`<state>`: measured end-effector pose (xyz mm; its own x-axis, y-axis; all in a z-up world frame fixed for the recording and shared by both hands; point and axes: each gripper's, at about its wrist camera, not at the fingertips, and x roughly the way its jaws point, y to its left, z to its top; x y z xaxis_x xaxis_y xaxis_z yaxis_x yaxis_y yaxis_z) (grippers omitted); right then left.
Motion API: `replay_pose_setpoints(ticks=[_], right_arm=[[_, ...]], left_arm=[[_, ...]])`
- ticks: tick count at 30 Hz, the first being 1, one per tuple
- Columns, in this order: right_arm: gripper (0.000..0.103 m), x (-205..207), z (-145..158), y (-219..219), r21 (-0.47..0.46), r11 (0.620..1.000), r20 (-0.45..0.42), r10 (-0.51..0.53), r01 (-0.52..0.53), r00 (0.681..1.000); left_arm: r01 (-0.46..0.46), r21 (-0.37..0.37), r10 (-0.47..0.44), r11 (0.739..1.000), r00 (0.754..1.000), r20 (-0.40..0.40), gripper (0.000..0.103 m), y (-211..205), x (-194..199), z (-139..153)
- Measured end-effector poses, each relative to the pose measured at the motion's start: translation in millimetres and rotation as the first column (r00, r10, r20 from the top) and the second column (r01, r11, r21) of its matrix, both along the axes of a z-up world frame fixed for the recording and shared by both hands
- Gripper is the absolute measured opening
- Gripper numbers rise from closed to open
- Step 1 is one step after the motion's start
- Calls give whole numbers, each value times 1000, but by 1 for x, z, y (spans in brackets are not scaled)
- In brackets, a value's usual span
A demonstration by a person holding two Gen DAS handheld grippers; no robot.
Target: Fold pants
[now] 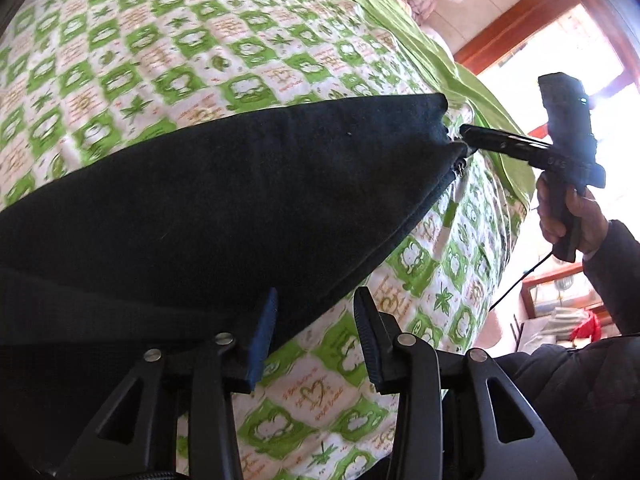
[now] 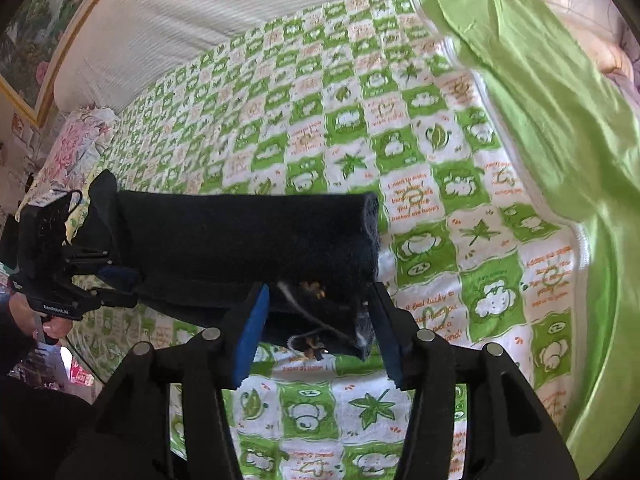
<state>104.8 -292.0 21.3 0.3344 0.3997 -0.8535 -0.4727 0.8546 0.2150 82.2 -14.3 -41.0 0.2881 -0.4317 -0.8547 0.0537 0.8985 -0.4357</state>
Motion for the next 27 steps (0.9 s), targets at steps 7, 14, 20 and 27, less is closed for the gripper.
replay_pose_setpoints(ticks=[7, 14, 20, 27], right_arm=[[53, -3, 27, 35, 43, 999, 78, 11, -14, 997], [53, -5, 17, 99, 112, 985, 35, 126, -129, 991], [53, -15, 3, 163, 131, 959, 6, 251, -250, 968], [53, -22, -9, 222, 172, 929, -36, 340, -329, 940]], left_arm=[[-147, -20, 147, 989, 989, 27, 46, 42, -27, 17], [-354, -23, 354, 935, 934, 46, 47, 113, -61, 31], [-481, -16, 481, 876, 874, 59, 47, 168, -87, 40], [-568, 17, 566, 823, 821, 80, 49, 223, -112, 48]])
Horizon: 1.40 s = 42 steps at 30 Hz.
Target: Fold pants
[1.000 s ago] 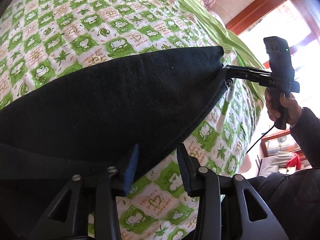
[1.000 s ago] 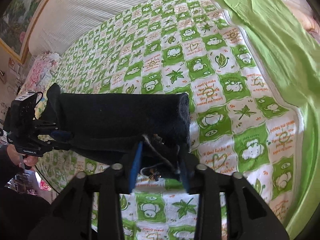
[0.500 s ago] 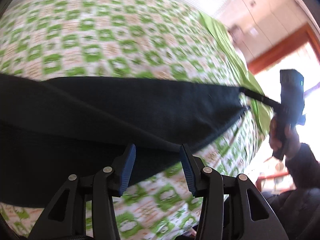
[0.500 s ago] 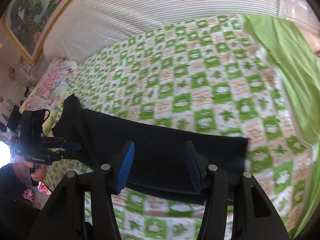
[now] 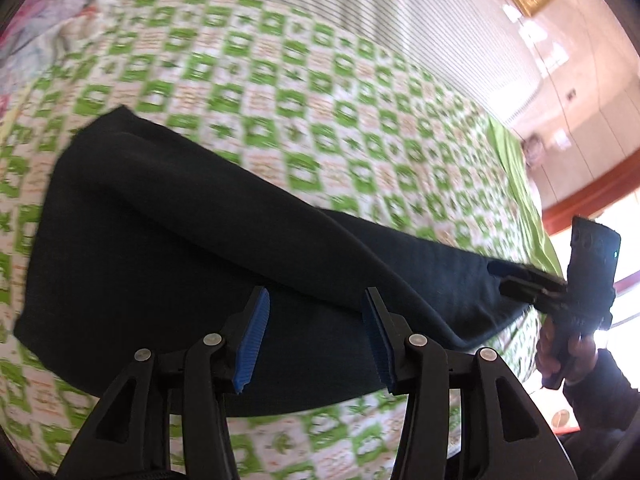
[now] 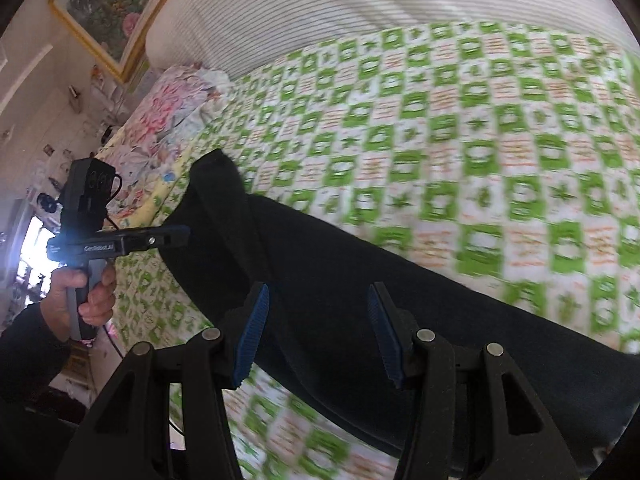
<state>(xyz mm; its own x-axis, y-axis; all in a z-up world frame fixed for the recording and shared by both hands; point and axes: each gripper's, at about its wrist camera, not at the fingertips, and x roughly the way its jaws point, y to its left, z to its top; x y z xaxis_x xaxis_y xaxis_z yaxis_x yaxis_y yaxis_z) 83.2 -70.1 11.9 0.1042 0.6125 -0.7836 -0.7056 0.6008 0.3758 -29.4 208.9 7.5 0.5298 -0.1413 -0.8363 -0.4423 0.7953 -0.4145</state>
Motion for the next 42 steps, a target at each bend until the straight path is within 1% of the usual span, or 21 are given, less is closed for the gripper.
replay_pose_setpoints(ticks=[6, 13, 16, 20, 23, 24, 30, 32, 36, 39, 41, 42], right_arm=[[53, -3, -13, 41, 13, 998, -58, 66, -66, 996], [53, -1, -26, 78, 3, 994, -95, 105, -105, 990], [53, -1, -30, 93, -13, 992, -99, 124, -126, 987], [53, 0, -35, 111, -30, 988, -104, 146, -150, 984], [53, 3, -37, 121, -37, 986, -107, 155, -160, 982], [53, 4, -38, 125, -38, 986, -110, 156, -161, 982], [53, 11, -47, 142, -50, 985, -125, 159, -166, 979], [53, 13, -49, 146, -49, 985, -136, 159, -167, 978], [53, 17, -57, 152, -36, 985, -177, 159, -168, 971], [53, 18, -61, 157, -34, 986, -189, 155, -164, 970], [53, 18, -62, 157, -27, 986, -193, 156, -165, 969], [53, 19, -62, 158, -28, 986, -194, 157, -165, 968]], left_arm=[[-85, 7, 85, 996, 996, 8, 50, 53, -17, 6], [-114, 5, 114, 993, 993, 9, 53, 108, -15, 13], [-108, 13, 108, 994, 994, 4, 54, 128, -6, 12], [-88, 40, 89, 995, 996, -23, 55, 153, 8, 7], [-71, 47, 72, 996, 997, -40, 56, 169, 17, 3], [-64, 49, 67, 997, 997, -48, 58, 174, 19, 1], [-6, 37, 10, 999, 994, -104, 58, 195, 36, -18], [23, 27, -20, 999, 993, -117, 58, 197, 41, -23], [63, -2, -62, 998, 984, -167, 58, 202, 49, -41], [67, -68, -79, 995, 977, -200, 58, 208, 53, -58], [58, -110, -80, 992, 976, -201, 58, 212, 54, -66], [51, -126, -75, 991, 978, -194, 56, 214, 54, -68]])
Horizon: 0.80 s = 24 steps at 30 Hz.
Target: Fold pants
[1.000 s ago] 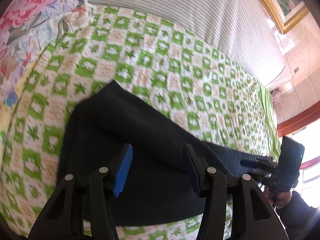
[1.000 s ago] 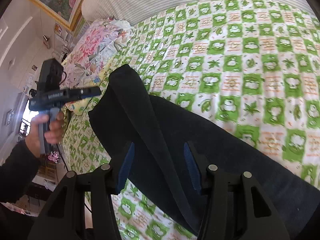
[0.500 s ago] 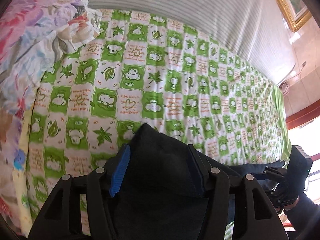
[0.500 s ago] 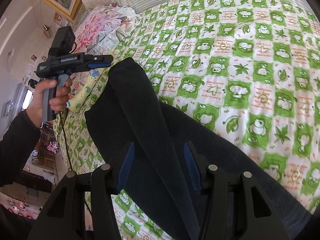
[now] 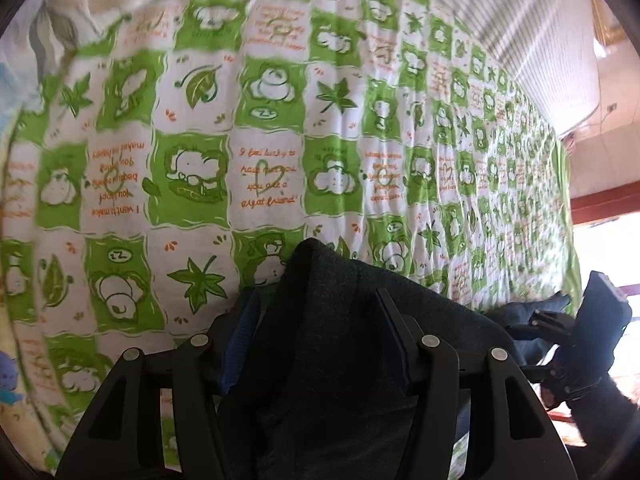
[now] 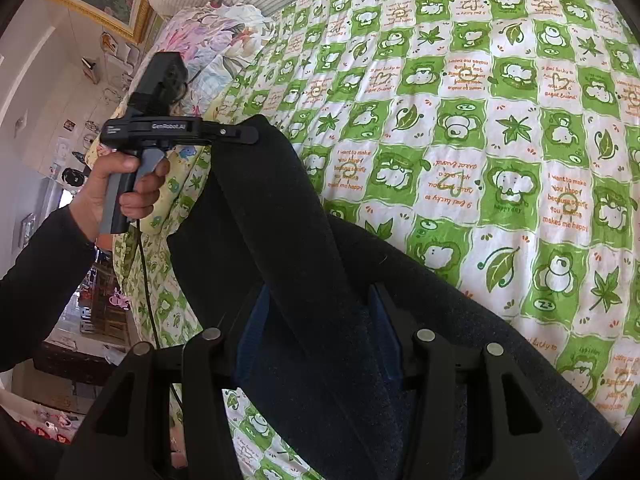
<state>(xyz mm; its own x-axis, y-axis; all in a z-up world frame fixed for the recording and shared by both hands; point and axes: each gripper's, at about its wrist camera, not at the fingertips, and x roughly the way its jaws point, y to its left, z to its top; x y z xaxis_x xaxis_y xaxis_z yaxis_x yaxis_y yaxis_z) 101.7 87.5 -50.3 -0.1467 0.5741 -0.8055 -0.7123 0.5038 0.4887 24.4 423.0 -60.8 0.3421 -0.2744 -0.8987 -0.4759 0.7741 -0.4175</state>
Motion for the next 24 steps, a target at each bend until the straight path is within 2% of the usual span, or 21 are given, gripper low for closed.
replay_pose_setpoints(ticks=[1, 2, 3, 5, 6, 7, 10, 11, 17, 24], right_arm=[[52, 0, 0, 0, -1, 1000, -2, 2, -2, 1000], [46, 0, 0, 1, 1, 1000, -1, 4, -4, 1000], [41, 0, 0, 1, 2, 1000, 1, 11, -11, 1000], [19, -2, 1, 3, -7, 1000, 19, 22, -22, 1000], [15, -3, 3, 3, -7, 1000, 35, 26, -26, 999], [10, -5, 5, 3, -3, 1000, 51, 29, -29, 998], [8, -11, 13, 3, 20, 999, 85, 44, -46, 995], [7, -14, 16, 3, 27, 998, 95, 52, -55, 994], [7, -38, 36, -1, 60, 991, 156, 109, -119, 982], [7, -73, 41, -6, 49, 976, 183, 201, -213, 962]], left_arm=[[-4, -14, 4, 1000, 1000, 6, 56, 1, 0, -1], [-7, -21, 8, 1000, 1000, 16, 52, 2, 0, -1], [-5, -20, 5, 1000, 1000, 22, 43, 2, 1, -1], [15, -1, -15, 1000, 999, 37, 35, -3, 0, 3], [26, 20, -27, 999, 998, 50, 29, -6, -1, 8], [36, 36, -38, 999, 997, 61, 27, -10, -3, 12], [36, 97, -46, 995, 994, 104, 20, -20, -12, 32], [26, 116, -41, 993, 990, 131, 13, -23, -18, 42], [-45, 164, 0, 985, 965, 263, 11, -43, -60, 79], [-128, 165, 65, 978, 937, 343, 10, -68, -108, 86]])
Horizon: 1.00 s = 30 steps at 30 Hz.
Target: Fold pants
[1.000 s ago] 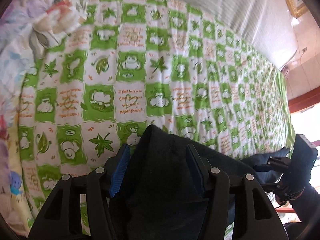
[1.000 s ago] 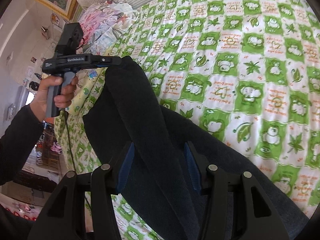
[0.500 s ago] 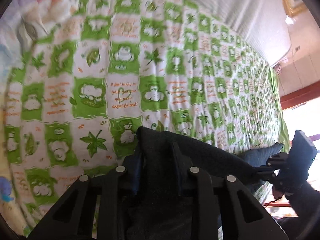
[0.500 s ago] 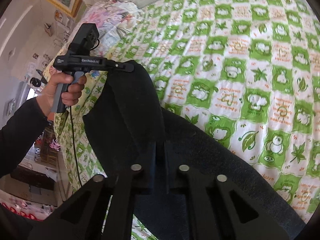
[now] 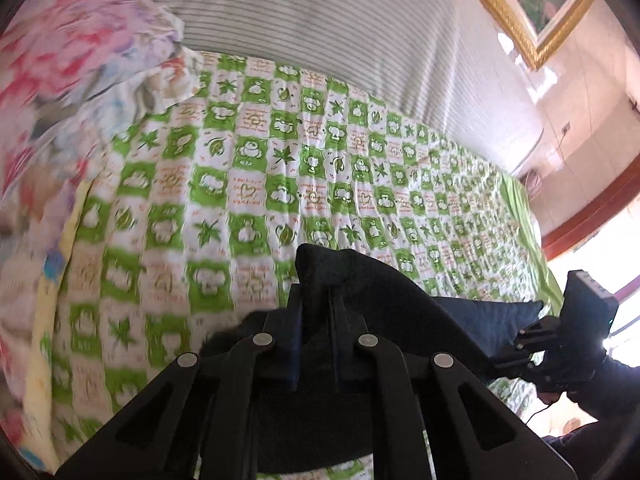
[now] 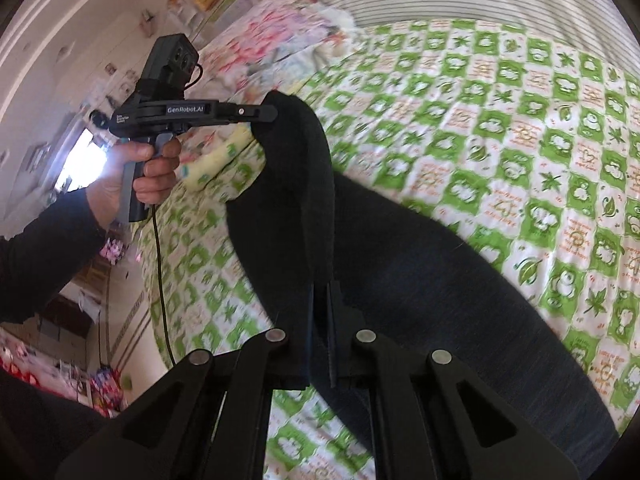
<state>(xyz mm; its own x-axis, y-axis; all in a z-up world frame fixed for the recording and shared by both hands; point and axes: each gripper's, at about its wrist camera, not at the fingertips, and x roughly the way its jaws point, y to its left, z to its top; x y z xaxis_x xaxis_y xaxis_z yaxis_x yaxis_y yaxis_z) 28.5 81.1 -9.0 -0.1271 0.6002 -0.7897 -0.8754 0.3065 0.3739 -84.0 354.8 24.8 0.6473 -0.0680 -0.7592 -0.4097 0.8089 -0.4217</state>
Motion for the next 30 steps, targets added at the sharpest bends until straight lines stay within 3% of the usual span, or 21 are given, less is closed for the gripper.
replay_pose_setpoints(ticks=[9, 16, 26, 30], right_arm=[[7, -28, -18, -2, -54, 997, 3, 54, -54, 999], [7, -43, -33, 1, -102, 989, 25, 106, -103, 994], [7, -70, -49, 5, -153, 968, 20, 205, -200, 978], [7, -80, -53, 7, -163, 961, 2, 228, -224, 974]], left_arm=[[-107, 21, 106, 994, 994, 34, 10, -22, -49, -18], [-182, -13, 182, 983, 983, 34, 10, -29, -75, -38], [-285, -47, 285, 957, 958, -16, 7, -37, -113, -59], [-340, -69, 340, 938, 940, -20, 10, -40, -131, -58]])
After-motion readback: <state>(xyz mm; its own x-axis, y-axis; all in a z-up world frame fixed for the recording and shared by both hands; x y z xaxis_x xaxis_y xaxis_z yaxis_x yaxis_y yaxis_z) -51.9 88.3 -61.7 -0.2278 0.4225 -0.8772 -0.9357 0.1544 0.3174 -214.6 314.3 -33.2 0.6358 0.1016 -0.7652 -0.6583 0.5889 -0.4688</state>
